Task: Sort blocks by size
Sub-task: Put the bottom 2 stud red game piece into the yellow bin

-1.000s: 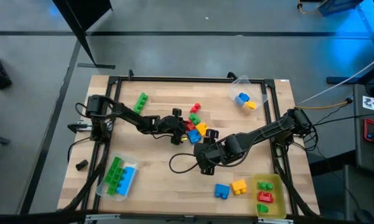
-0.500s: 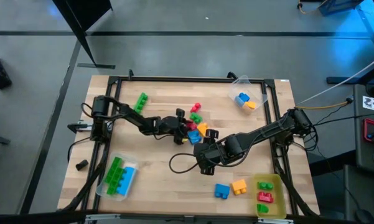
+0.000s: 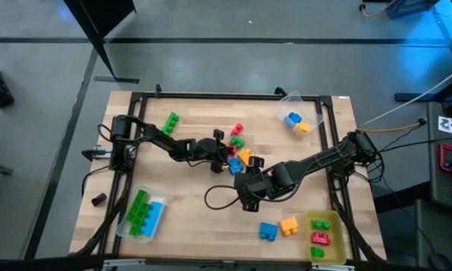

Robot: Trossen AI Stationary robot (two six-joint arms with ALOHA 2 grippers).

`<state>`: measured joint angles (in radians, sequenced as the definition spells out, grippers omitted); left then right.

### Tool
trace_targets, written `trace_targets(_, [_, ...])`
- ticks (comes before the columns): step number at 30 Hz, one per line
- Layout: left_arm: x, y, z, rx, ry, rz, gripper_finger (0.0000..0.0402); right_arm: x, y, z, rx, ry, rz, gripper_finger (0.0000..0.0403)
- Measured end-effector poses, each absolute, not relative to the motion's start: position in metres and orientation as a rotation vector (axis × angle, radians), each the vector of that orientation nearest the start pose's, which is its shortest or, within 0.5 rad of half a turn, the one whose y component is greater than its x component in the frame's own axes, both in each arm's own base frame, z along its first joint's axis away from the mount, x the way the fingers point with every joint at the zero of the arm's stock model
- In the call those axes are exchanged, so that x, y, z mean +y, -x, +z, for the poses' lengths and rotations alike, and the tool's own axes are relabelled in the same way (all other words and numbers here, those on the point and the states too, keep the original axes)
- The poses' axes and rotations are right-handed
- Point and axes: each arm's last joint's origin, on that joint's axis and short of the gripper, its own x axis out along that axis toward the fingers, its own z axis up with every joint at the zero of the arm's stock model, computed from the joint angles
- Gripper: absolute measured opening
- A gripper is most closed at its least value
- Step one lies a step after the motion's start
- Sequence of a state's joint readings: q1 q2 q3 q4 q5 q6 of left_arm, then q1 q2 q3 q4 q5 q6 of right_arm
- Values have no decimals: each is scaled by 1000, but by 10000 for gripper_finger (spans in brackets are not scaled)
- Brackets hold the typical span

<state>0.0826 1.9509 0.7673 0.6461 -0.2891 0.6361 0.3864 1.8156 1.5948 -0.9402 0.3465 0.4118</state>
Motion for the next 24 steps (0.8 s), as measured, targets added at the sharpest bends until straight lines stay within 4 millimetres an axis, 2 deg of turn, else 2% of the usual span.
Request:
trace_targets(5, [37, -346, 97, 623, -618, 201, 7, 133, -350, 277, 1082, 7, -150, 220])
trace_targets(10, [37, -347, 106, 579, -455, 252, 4, 139, -343, 278, 1112, -40, -161, 220])
trace_targets(15, [37, -349, 120, 519, -308, 286, 1, 146, -333, 280, 1078, -90, -309, 220])
trace_targets(20, [35, -356, 144, 412, -196, 317, 1, 145, -322, 279, 1081, -129, -477, 220])
trace_targets(24, [29, -362, 161, 337, -106, 234, 1, 144, -312, 280, 1140, -71, -508, 220])
